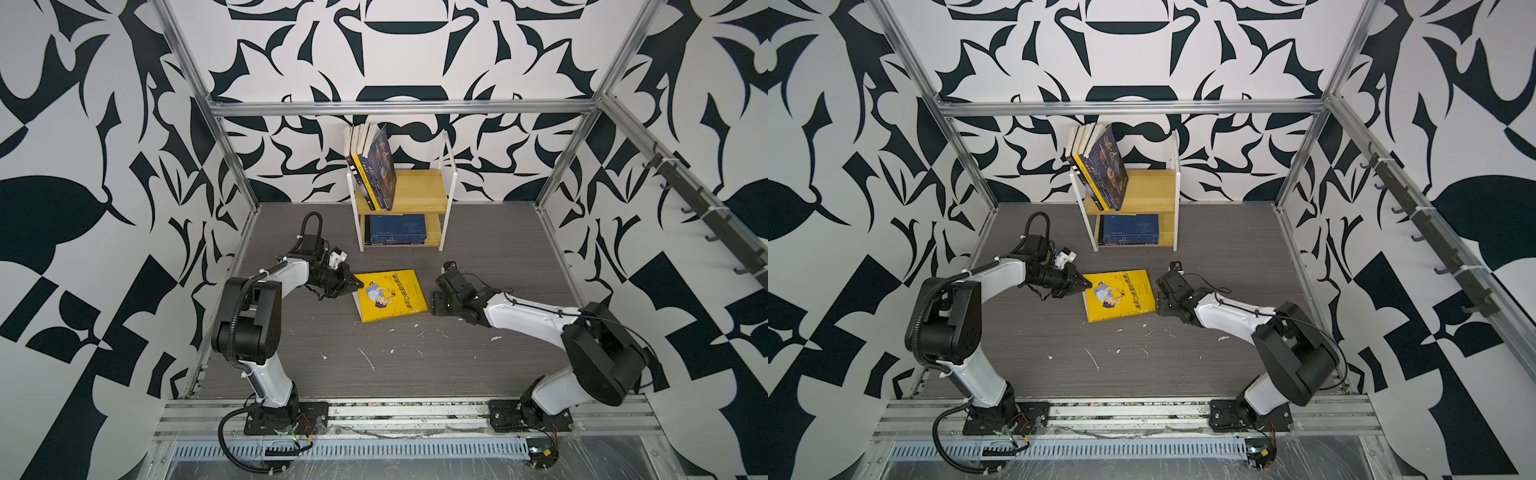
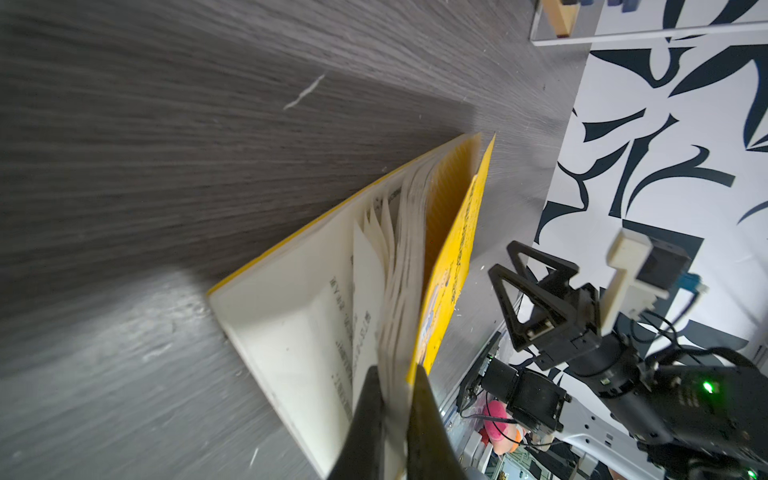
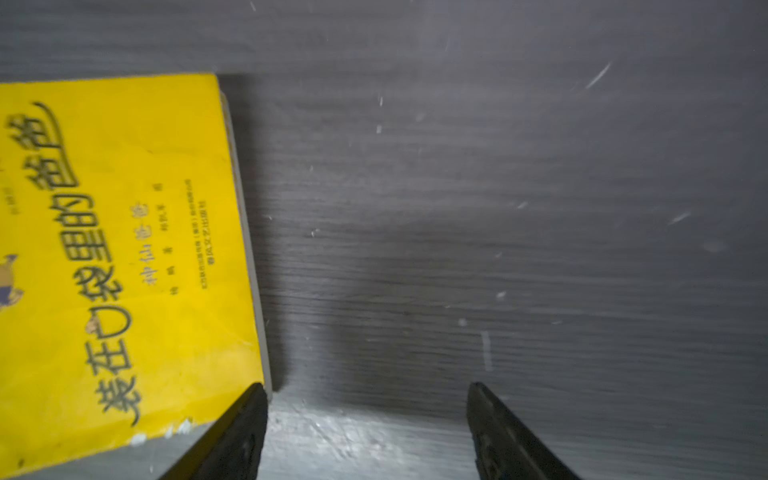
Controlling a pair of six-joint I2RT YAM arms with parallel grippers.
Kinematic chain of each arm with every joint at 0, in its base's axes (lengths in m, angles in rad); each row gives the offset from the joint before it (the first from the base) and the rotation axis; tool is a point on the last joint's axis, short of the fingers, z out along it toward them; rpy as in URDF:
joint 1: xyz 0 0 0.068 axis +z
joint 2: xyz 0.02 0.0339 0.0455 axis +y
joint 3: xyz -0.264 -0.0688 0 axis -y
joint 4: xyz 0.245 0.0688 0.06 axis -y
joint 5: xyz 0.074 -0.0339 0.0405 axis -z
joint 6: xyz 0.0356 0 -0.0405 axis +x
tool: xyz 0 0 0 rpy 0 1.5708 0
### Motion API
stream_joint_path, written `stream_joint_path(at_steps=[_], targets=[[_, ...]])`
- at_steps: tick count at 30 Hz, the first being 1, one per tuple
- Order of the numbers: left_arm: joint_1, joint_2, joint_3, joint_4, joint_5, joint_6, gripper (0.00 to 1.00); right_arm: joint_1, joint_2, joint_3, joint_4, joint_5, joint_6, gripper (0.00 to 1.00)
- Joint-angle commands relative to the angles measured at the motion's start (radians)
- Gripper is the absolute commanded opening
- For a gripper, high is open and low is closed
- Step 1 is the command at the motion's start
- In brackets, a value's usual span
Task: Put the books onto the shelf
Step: 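Grasp the yellow paperback's edge with the right gripper and lift it upright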
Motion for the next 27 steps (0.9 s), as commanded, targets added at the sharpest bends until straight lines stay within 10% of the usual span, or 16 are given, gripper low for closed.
stream_joint_path(at_steps=[1,16,27], targets=[[-0.002,-0.049,0.03,-0.04,0.045,-0.021,0.0,0.037,-0.09,-0.038,0.068,0.123,-0.172,0.79],[0.0,-0.092,0.034,-0.042,0.096,-0.025,0.0,0.395,-0.069,-0.228,0.642,0.199,-0.994,0.78],[0.004,-0.103,0.032,-0.042,0.091,-0.048,0.0,0.433,0.248,-0.119,0.833,0.272,-1.062,0.74]])
